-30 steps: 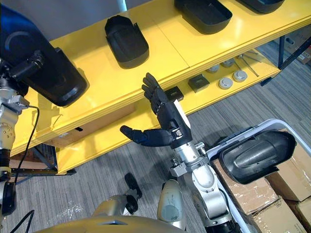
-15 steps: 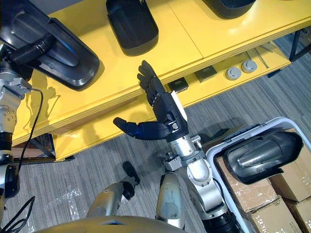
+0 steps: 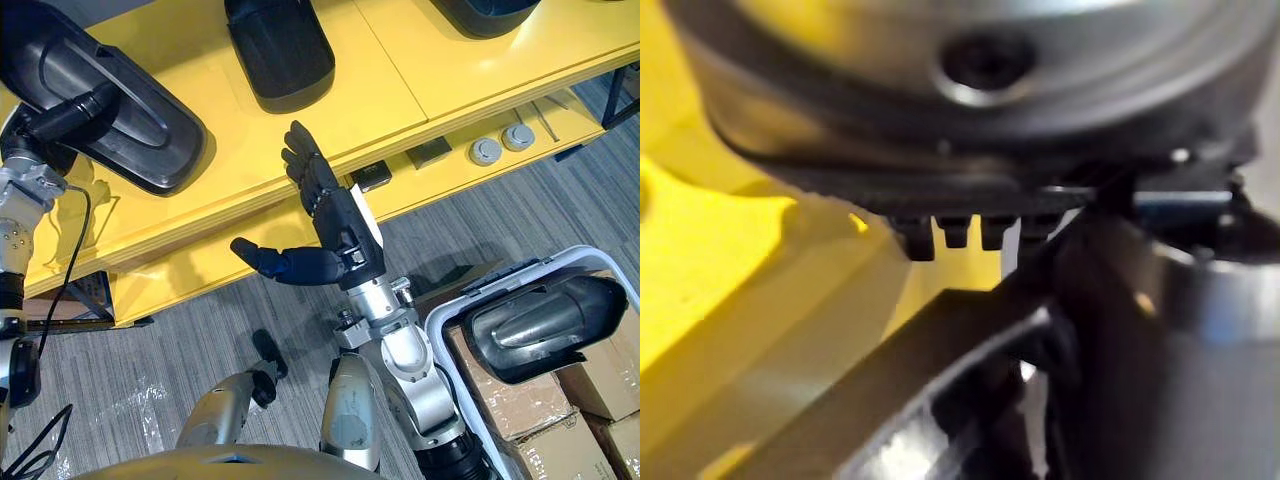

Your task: Walk over and take three plastic housings, then place them on the shelf

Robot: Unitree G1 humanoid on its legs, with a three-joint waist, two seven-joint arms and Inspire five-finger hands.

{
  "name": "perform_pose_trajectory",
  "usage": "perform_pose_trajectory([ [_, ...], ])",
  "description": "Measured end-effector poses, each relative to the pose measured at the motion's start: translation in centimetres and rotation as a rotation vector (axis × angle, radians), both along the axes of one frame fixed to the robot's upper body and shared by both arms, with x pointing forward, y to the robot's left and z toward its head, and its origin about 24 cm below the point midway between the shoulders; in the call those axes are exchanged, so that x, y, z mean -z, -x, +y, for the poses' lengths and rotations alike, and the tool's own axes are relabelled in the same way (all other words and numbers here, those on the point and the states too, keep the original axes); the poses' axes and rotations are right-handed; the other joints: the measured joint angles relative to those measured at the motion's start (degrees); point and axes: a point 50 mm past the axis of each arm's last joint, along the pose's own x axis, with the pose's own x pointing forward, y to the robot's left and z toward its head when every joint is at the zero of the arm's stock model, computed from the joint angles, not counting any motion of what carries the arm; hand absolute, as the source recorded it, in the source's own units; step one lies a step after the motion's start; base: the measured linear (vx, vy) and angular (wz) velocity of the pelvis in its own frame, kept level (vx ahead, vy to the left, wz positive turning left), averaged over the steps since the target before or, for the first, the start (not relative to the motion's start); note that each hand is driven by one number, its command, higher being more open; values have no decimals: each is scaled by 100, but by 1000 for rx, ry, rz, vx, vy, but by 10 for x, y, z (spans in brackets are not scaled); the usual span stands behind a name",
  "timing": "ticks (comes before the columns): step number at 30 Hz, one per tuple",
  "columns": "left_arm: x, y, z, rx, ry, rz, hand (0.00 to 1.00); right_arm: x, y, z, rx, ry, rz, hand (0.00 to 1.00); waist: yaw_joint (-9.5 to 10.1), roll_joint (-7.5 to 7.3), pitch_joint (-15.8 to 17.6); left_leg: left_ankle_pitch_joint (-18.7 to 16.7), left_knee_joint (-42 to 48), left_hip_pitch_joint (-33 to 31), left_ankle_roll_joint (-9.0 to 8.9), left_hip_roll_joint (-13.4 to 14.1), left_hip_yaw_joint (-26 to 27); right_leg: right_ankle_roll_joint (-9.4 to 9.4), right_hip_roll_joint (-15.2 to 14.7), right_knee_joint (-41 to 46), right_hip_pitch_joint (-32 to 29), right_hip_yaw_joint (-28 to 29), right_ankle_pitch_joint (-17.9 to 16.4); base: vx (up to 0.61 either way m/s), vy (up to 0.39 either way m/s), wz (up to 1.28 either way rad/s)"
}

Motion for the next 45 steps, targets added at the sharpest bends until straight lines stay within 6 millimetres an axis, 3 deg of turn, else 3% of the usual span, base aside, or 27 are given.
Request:
perform_pose_trajectory([
  [4, 15, 5, 16, -51, 85, 72, 100, 1, -1, 3, -10, 2, 18, 100, -44, 8, -2, 186, -420, 248, -45, -129, -26, -6, -15, -12, 93, -15, -13, 43, -17, 0],
  [9, 35, 21, 45, -220, 221, 97, 100, 2, -4, 7, 2, -1, 50, 100, -148, 18, -8, 492, -778, 415, 27, -209, -136, -17, -4, -14, 155, -125, -66, 79, -51, 10],
  [21, 65, 27, 55, -376, 334, 154, 100, 13, -8, 5, 25, 16, 105, 100, -254, 132, -82, 664, -956, 584, -74, -226, -296, -33, 13, 112, 217, -165, -235, 40, -77, 2],
  [23, 69, 27, 53, -423, 298, 163, 100, 20, -10, 4, 33, 28, 134, 100, -256, 152, -94, 644, -956, 585, -143, -223, -314, -33, 13, 120, 218, -174, -238, 34, -75, 2],
  [26, 69, 29, 55, -491, 212, 203, 100, 23, -10, 5, 34, 31, 150, 100, -312, 158, -98, 698, -957, 585, -79, -222, -330, -34, 17, 122, 222, -184, -238, 31, -51, 1],
  [34, 90, 56, 76, -742, 10, 469, 100, 30, -5, 9, 17, 34, 189, 100, -309, 266, -314, 731, -958, 590, -54, -225, -394, -36, 18, 119, 257, -203, -238, 47, -49, 4],
  [41, 76, 61, 85, -851, -53, 594, 100, 40, 4, 19, -36, 35, 234, 100, -468, 263, -316, 716, -972, 583, -97, -252, -365, -34, -2, 129, 232, -156, -227, 17, -43, -1],
  [45, 49, 54, 87, -906, -23, 479, 100, 48, 11, 21, -52, 32, 274, 100, -476, 253, -321, 722, -972, 506, -88, -258, -316, -5, -7, 206, 108, -124, -204, 32, -49, 0],
])
